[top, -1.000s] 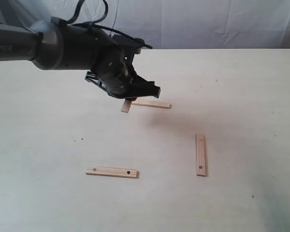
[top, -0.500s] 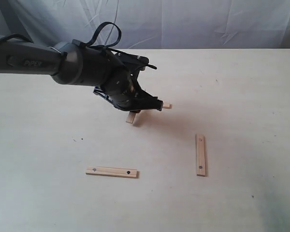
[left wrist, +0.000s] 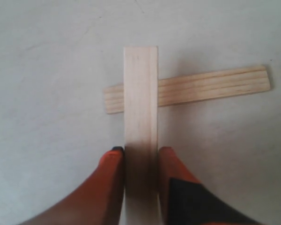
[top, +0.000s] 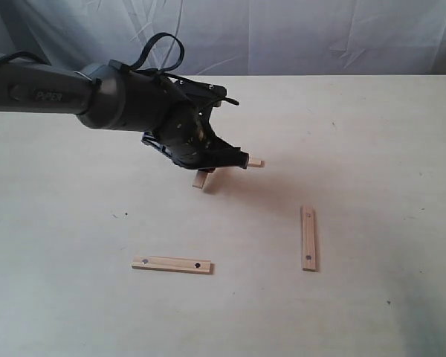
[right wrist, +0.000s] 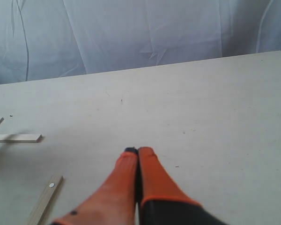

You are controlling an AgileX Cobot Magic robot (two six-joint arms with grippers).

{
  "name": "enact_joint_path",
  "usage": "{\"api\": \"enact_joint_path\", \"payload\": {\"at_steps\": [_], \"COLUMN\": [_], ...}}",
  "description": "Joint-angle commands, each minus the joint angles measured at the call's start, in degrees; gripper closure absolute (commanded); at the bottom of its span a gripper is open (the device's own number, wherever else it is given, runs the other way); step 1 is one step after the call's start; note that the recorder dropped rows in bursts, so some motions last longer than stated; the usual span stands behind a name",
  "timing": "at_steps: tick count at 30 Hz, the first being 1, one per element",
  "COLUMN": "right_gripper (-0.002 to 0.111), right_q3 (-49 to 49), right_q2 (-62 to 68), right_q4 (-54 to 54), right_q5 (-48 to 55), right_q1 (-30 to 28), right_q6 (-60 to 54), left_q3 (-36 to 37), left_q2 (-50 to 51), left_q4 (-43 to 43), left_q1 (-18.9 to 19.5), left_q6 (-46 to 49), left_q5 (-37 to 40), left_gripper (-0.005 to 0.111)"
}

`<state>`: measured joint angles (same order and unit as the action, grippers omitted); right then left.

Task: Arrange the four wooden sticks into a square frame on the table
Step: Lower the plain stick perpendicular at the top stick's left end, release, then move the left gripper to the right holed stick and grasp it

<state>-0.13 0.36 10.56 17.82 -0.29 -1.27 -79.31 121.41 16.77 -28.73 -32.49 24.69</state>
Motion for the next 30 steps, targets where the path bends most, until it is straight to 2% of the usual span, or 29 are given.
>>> {"api": "enact_joint_path", "payload": {"at_steps": [1, 10, 12, 15, 17, 30], "right_gripper": [0.109, 0.109, 0.109, 0.109, 0.109, 0.109], "right_q3": [0.13, 0.13, 0.13, 0.13, 0.13, 0.13], "right_q2": [-0.36, -0.36, -0.36, -0.36, -0.36, -0.36], "right_q4": [0.09, 0.09, 0.09, 0.09, 0.09, 0.41], "right_q5": [-0.38, -0.38, -0.38, -0.38, -0.38, -0.38], "right_q1": [-0.36, -0.36, -0.36, -0.36, -0.36, -0.36], "right_q6": [-0.04, -0.04, -0.04, -0.04, -0.04, -0.04], "left_q3": [-0.28, -0.28, -0.28, -0.28, -0.28, -0.28], "left_q2": [0.25, -4.90, -6.47, -7.79, -8.01, -9.42], "left_q4": [0.39, 0.39, 0.39, 0.15, -0.02, -1.73], "left_q1": [0.21, 0.21, -0.15, -0.87, -1.08, -1.08], "left_q6": [-0.49, 0.49, 0.49, 0.51, 0.51, 1.76], "left_q5": [0.07, 4.66, 4.83, 6.40, 7.81, 15.77], "left_gripper": [0.074, 0.074, 0.081, 0.102, 0.107, 0.107]}}
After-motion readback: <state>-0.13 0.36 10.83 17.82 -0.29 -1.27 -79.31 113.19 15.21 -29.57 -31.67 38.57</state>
